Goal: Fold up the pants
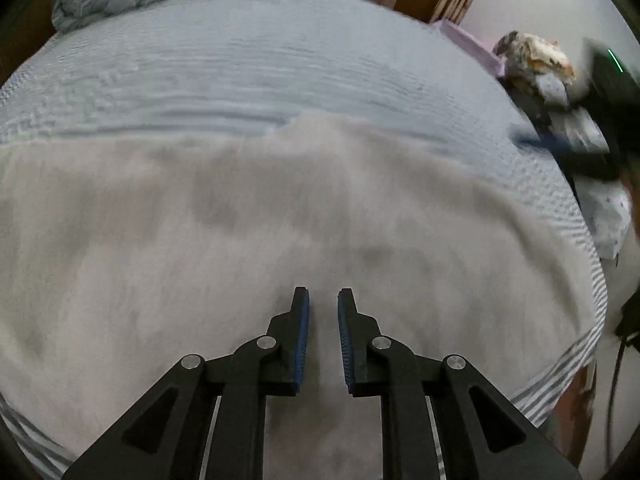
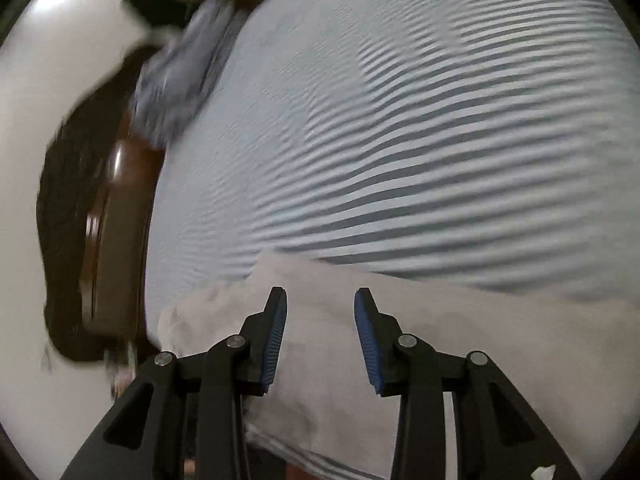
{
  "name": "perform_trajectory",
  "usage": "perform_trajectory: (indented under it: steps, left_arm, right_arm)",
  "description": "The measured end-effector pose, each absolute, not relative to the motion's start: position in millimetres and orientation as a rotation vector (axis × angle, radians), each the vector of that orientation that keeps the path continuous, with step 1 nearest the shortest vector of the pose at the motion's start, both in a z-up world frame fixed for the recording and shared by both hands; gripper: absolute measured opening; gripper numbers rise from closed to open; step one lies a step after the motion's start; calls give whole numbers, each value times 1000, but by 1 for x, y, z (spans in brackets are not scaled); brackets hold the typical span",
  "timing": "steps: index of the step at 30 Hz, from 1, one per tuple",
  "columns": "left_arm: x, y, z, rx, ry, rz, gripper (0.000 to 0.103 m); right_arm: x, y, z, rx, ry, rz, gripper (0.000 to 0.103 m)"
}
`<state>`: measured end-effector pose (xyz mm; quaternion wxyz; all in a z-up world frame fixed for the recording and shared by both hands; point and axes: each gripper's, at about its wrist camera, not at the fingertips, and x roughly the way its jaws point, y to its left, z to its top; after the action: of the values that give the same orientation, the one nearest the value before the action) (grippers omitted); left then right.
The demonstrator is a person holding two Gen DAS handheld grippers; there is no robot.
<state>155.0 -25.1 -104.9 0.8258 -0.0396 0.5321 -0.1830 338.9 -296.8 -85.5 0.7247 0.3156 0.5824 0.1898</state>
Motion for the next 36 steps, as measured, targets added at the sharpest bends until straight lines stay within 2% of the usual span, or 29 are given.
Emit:
perform_trajectory:
  steps: [6, 11, 16, 25, 32, 36]
  left_arm:
    - [129, -8, -112, -75, 1085, -428, 16]
    - [127, 2, -116, -124, 1096, -450, 16]
    - [123, 6, -116, -152, 1088, -464, 16]
    - [123, 7, -116, -154, 1077, -472, 16]
    - [121, 12, -116, -130, 1057, -472, 16]
    - [120, 12, -116, -130, 1054, -473, 16]
  right_arm:
    - [405, -210, -139, 623, 1478, 545, 32]
    - [413, -175, -166, 517, 1555, 573, 29]
    - [421, -171, -161, 456, 1516, 557, 25]
    - [408, -151, -164, 369, 1605, 646, 26]
    - [408, -154, -169, 409, 1625, 676, 28]
    - [401, -149, -154, 319, 1540, 711, 18]
